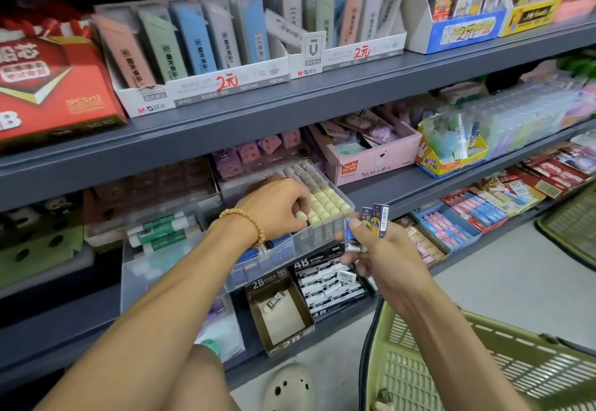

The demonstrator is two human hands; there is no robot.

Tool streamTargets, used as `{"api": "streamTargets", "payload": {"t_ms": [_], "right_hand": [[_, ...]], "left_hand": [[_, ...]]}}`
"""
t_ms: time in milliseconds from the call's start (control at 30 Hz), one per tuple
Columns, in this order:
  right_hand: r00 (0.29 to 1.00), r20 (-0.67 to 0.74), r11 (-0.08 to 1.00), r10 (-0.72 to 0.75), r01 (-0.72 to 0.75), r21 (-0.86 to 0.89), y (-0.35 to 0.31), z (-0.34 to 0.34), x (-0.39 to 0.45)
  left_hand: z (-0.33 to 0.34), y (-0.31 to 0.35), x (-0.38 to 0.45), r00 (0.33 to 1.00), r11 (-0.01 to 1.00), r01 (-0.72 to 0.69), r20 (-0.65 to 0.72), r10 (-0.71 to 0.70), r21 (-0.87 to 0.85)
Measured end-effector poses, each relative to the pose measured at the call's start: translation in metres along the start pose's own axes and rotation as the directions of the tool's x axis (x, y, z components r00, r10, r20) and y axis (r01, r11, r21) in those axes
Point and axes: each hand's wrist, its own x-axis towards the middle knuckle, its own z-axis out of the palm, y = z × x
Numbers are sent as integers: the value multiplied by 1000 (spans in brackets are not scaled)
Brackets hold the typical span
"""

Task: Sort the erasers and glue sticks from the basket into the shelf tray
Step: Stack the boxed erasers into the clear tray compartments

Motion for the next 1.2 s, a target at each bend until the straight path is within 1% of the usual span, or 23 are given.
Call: {"api": "streamTargets", "payload": {"t_ms": [167,233,367,433,533,600,633,700,800,900,967,1000,1067,1133,1200], "right_hand": [[998,36,991,43,-47,128,4,-3,0],[998,35,987,53,-58,148,5,-3,0],[995,93,995,30,-38,88,5,-3,-3],[994,109,999,-3,-2,41,4,-3,-3],[993,112,999,-32,32,3,3,-1,-3],[993,114,999,-44,44,-1,1,1,-2],[992,117,999,-52,52,1,0,3,-1],[989,131,998,-68,67,13,-3,8,0],[980,172,995,-95,90,39,-6,17,1],[971,209,991,-112,94,96,-10,24,-3],[976,188,991,-107,91,93,-10,26,-5],[982,161,994,-101,92,60,-9,25,-5],[989,112,995,-91,96,-36,-6,22,-6],[992,94,991,-89,98,-88,-4,19,-8],[992,84,988,-93,102,-111,-4,17,-10]], "left_hand": [[4,-1,3,1000,1000,-15,5,15,-2],[5,-3,2,1000,1000,-9,7,9,-22],[3,-6,0,1000,997,3,4,-2,-73],[2,-8,-1,1000,991,17,4,-17,-134],[2,-9,-5,997,967,23,-63,-41,-255],[2,-3,-12,988,913,-1,-138,-61,-408],[2,2,-16,985,862,-10,-154,-79,-507],[2,12,-25,988,739,-7,-118,-98,-674],[5,17,-34,989,605,30,-65,-135,-795],[1,13,-39,976,516,52,-66,-208,-855],[-4,5,-44,963,522,50,-96,-250,-852],[-6,-1,-46,959,549,46,-117,-257,-834],[-10,-15,-53,956,637,37,-158,-247,-770],[-11,-30,-59,953,724,57,-178,-245,-688],[-9,-42,-62,949,764,99,-170,-265,-638]]}}
